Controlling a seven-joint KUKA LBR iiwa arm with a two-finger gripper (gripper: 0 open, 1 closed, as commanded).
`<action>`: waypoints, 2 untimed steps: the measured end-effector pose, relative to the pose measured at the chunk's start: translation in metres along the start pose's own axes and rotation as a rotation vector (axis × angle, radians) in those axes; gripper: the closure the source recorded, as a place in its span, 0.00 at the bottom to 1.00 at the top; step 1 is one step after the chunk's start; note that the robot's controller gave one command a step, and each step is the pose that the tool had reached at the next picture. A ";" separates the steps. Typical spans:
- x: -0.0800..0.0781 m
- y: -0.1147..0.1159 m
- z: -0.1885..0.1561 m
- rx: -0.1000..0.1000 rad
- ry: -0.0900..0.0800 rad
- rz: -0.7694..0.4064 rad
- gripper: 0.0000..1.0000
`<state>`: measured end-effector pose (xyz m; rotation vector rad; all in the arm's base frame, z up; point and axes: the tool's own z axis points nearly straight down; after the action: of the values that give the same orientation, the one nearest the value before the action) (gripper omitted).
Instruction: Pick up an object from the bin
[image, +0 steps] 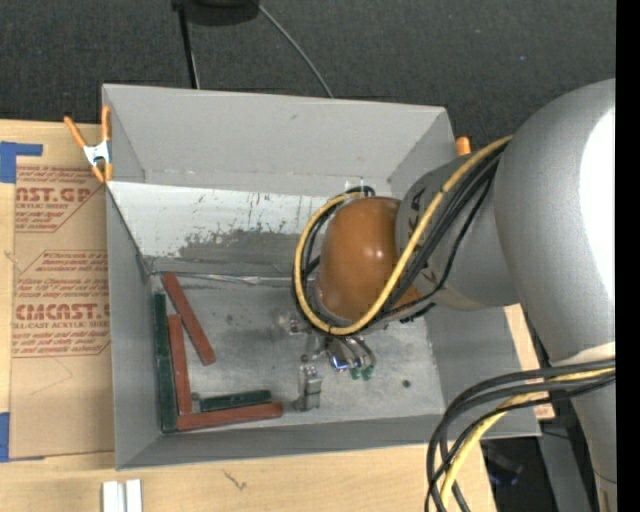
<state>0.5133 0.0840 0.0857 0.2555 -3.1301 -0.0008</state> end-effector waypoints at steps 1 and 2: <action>0.007 0.014 0.004 -0.001 -0.001 0.076 0.00; 0.006 0.030 0.008 0.002 -0.001 -0.152 0.00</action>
Offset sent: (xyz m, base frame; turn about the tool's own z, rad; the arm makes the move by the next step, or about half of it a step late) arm -0.0156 0.0667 -0.0157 0.0715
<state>0.5020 0.1128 0.0780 0.4929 -3.1028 0.0028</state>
